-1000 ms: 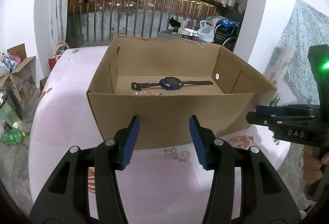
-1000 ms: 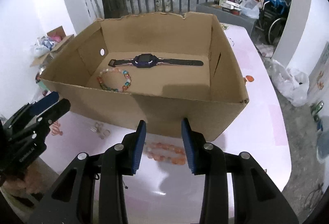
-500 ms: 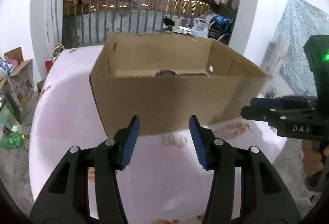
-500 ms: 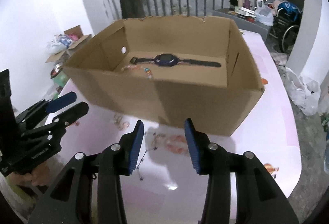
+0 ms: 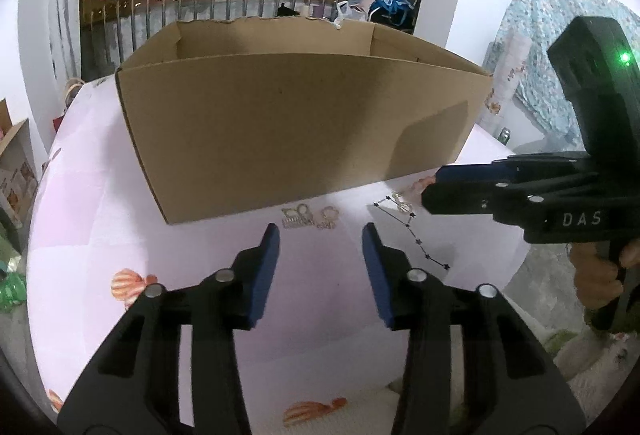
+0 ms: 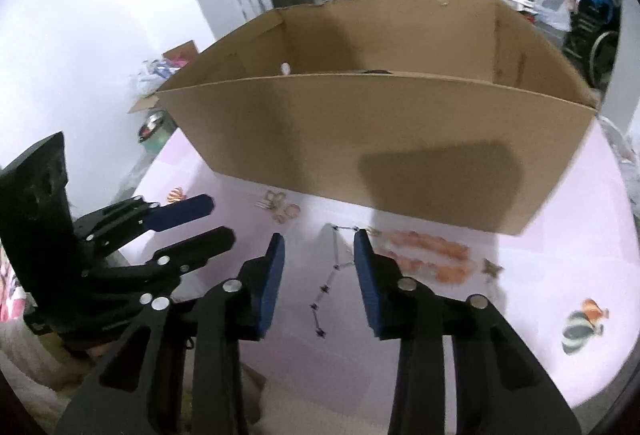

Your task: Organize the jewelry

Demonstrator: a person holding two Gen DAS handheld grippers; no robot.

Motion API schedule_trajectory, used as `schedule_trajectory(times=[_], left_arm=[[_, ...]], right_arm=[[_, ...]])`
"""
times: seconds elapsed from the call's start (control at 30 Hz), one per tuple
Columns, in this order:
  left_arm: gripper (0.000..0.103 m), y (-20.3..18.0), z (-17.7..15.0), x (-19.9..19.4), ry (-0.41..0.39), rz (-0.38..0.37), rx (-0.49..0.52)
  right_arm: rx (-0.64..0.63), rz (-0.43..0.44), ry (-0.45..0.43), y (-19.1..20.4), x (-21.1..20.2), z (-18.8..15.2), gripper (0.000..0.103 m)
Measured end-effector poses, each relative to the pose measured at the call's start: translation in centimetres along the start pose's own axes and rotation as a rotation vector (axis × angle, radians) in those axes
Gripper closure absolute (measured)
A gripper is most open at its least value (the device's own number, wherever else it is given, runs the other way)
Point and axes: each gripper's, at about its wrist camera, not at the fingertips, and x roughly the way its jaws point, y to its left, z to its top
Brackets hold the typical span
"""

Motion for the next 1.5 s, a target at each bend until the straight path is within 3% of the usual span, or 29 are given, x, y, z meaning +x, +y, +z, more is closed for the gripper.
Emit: schedule_trajectory(times=[0.17, 0.73, 1.0, 1.1, 1.2, 1.5], left_arm=[[0.082, 0.5, 0.3, 1.2, 0.03, 0.0, 0.041], [0.083, 0.0, 0.4, 4.1, 0.148, 0.022, 0.268], [0.083, 0.1, 1.6, 4.6, 0.201, -0.042, 0.313], [0.093, 0.3, 1.9, 4.7, 0.224, -0.068, 0.322], [0.103, -0.3, 1.6, 4.4, 0.226, -0.048, 0.364], [0.103, -0.8, 0.5, 3.3, 0.221, -0.012, 0.357]], right_arm=[[-0.011, 0.065, 0.019, 0.4, 1.4, 0.8, 0.081], [-0.002, 0.106, 0.058, 0.3, 3.8, 1.2, 0.082], [0.004, 0.116, 0.065, -0.1, 4.1, 1.5, 0.082], [0.007, 0.118, 0.063, -0.4, 4.1, 1.6, 0.082], [0.011, 0.119, 0.058, -0.6, 4.0, 1.7, 0.082], [0.008, 0.117, 0.054, -0.7, 3.3, 1.4, 0.082]])
